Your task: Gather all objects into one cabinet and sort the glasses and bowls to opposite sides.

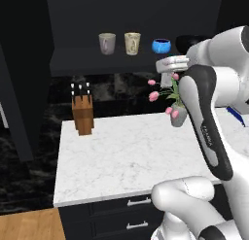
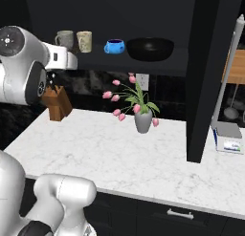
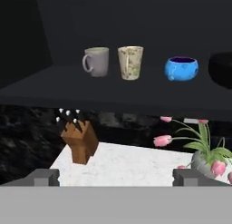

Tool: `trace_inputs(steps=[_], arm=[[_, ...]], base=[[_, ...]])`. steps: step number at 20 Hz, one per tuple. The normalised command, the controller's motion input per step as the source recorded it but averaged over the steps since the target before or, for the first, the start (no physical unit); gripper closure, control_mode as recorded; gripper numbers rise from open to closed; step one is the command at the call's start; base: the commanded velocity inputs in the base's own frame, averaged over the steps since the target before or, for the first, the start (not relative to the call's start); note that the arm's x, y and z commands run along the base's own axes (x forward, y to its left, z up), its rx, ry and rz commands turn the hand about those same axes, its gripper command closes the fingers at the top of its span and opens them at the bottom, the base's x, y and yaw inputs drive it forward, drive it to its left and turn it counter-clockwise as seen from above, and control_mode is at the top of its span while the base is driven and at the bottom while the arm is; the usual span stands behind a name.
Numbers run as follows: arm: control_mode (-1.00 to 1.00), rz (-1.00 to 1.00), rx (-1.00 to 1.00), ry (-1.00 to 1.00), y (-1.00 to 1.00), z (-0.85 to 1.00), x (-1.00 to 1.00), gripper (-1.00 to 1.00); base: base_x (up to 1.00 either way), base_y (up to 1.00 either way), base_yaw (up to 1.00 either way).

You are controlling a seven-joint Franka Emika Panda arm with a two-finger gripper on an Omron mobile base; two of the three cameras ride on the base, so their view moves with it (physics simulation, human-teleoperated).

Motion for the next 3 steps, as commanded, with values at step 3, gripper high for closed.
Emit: trace_inputs(steps=[3], arm=[[-1.0, -0.09, 0.0, 0.12, -0.36, 0.03, -0.69, -1.0]], base=[[0.0, 0.0, 0.0]])
